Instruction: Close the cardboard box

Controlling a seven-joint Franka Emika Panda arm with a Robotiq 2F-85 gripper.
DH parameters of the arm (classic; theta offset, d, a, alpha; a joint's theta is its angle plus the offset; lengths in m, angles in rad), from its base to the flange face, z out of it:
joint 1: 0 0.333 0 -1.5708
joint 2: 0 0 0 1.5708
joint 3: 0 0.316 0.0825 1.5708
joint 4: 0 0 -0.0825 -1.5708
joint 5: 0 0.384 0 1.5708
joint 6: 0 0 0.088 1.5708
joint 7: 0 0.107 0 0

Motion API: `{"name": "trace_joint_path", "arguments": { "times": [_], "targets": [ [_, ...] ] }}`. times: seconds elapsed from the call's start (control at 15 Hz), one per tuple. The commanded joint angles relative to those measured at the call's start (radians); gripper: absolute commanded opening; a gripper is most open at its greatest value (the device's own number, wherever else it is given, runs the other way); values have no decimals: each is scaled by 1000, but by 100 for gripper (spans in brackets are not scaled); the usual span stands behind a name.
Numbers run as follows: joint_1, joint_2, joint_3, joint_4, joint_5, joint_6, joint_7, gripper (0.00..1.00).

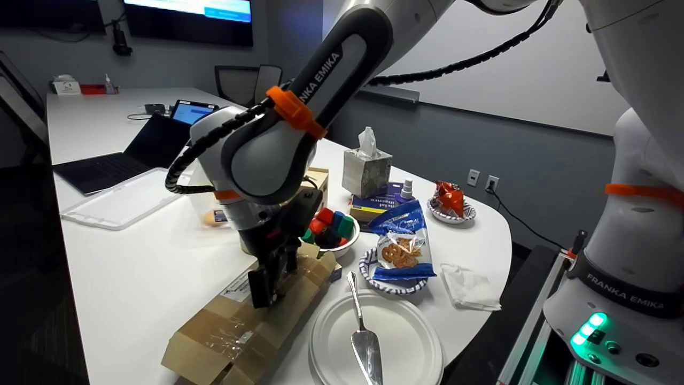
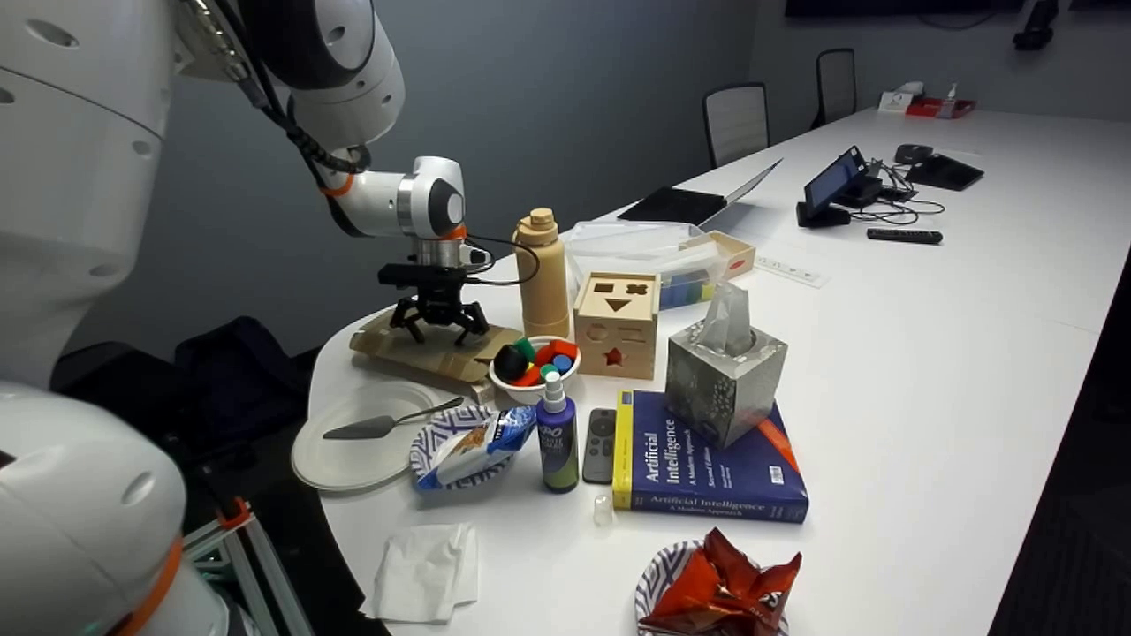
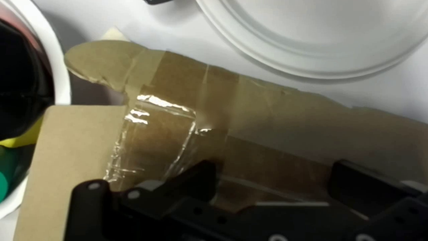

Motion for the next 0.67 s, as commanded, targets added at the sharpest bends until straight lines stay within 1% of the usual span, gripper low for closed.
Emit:
{"name": "trace_joint_path", "arguments": {
  "times": [0.0,0.27,0.6],
  "targets": [
    [3,-1,-30,-48,-43,60,47,100],
    [17,-69,-40,-72,-74,30,93,100],
    [50,-176,-40,-108,-199,-9,125,100]
  ]
}}
